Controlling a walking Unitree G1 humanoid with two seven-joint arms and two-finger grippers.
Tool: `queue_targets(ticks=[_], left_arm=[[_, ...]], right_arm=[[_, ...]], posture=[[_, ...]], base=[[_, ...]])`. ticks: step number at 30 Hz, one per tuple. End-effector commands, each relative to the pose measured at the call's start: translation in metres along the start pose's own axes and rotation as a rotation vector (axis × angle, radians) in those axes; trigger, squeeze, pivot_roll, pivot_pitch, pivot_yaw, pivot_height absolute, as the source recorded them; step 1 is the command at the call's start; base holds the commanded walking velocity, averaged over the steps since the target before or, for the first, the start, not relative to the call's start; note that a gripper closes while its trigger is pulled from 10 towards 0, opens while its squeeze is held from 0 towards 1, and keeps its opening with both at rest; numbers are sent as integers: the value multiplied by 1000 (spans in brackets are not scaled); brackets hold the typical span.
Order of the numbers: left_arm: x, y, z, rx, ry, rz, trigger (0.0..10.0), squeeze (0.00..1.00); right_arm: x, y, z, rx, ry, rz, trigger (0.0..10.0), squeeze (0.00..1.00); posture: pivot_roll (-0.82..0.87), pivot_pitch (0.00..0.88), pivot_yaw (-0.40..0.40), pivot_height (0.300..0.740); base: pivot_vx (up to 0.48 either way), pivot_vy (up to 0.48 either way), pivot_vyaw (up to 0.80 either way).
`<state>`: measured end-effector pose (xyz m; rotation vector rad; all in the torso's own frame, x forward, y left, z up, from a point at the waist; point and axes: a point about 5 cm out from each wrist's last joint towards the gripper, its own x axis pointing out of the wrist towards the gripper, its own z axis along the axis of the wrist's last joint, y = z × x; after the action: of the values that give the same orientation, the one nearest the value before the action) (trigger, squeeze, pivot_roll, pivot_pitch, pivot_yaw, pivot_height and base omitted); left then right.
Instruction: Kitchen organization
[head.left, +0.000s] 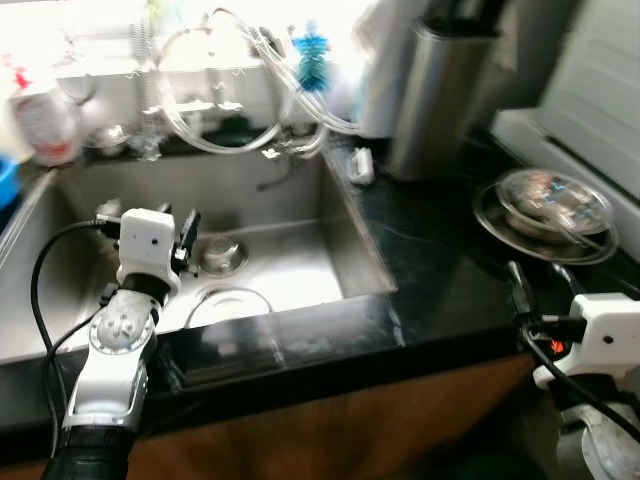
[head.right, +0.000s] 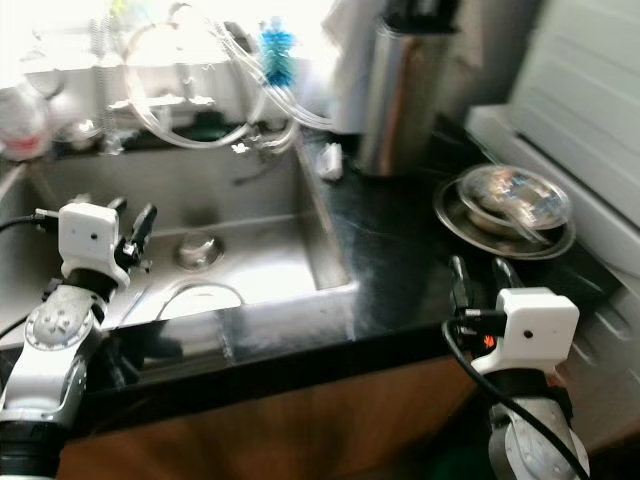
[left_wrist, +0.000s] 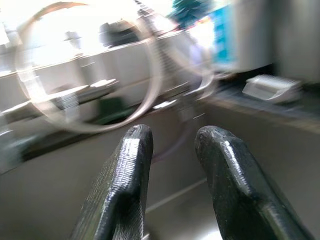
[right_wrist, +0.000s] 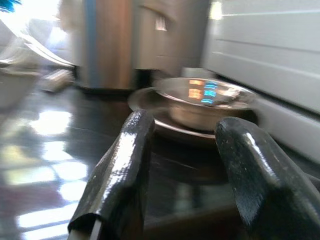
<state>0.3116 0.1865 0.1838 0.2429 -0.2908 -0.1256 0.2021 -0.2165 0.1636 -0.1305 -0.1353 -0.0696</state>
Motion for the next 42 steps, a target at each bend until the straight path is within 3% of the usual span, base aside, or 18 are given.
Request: queue_targets(ticks=[1,11,21,23,28,29,37,42], left_arm=[[-3,8,0,19,1,18,10000,0],[-1,6,1,16,5,9,10000,0],[2,3,2,15,7,6,10000,0],[2,2,2,12,6,5,10000,0],[3,0,3,6,7,-2,10000,0],[3,-1,3,5,6,-4,10000,0],[5,-3,4,5,2,-13,10000,0],[5,-5,4,0,-3,-18,10000,0]], right_arm=[[1,3,3,10,-7,12,10000,0],[4,1,5,-2,-16,3,10000,0],[13,-18,8,28,-16,-127,10000,0],[16,-23,10,42,-25,-150,10000,1000],[26,-32,17,32,-46,-180,10000,1000],[27,-33,17,19,-39,-184,10000,0],[39,-41,12,10,8,-218,10000,0],[49,-41,12,-4,38,-157,10000,0]], posture=[[-23,9,-3,740],[-29,39,-2,740],[-30,53,5,740],[-31,54,6,740],[-33,52,12,740],[-33,50,13,740],[-20,26,18,740],[-20,6,20,740]], base=[[0,0,-725],[0,0,-254],[0,0,0],[0,0,0],[0,0,0],[0,0,0],[0,0,0],[0,0,0]])
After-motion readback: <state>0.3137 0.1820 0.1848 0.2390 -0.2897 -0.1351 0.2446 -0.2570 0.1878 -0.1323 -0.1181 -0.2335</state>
